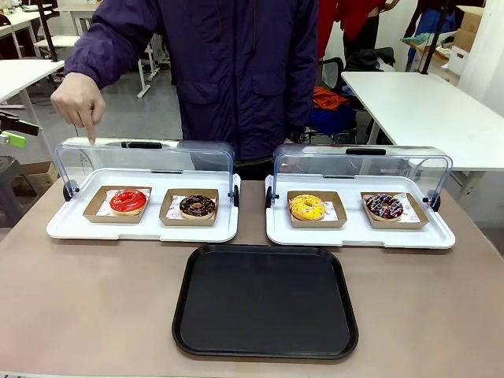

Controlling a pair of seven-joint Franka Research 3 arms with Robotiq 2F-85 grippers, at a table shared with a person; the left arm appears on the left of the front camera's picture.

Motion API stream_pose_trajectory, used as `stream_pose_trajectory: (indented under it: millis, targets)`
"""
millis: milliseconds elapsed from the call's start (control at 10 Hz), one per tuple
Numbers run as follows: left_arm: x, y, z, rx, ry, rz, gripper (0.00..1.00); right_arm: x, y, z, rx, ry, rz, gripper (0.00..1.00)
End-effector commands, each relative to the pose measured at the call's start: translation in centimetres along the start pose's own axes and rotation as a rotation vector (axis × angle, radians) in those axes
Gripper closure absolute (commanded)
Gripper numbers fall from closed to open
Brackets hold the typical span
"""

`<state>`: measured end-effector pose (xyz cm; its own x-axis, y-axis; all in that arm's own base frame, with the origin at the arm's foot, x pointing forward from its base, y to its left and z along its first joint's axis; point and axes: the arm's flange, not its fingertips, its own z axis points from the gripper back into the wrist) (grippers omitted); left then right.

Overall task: Move the first donut from the left to the tray.
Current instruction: Pick up the Paper togo box containing the Donut indicated by the person and place it on the Handle tray.

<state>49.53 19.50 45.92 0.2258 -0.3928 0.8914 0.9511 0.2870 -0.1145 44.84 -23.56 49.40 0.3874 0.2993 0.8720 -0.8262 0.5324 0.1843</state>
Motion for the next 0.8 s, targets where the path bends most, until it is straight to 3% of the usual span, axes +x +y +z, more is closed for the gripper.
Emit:
stream_pose_trajectory:
  millis: [0,400,700]
  targets:
    - [0.1,-0.1,0.0,-0.002,0.003,-0.001,0.0,0.0,0.2,-0.1,-0.004,0.005,0.005,0.0]
    - [0.0,0.0,0.0,0.0,0.0,0.0,0.0,0.0,0.2,-0.1,-0.004,0.005,0.005,0.0]
    - [4.1,-1.7,-1.8,0.043,0.194,-0.045,0.0,0.0,0.2,-0.1,-0.004,0.005,0.005,0.0]
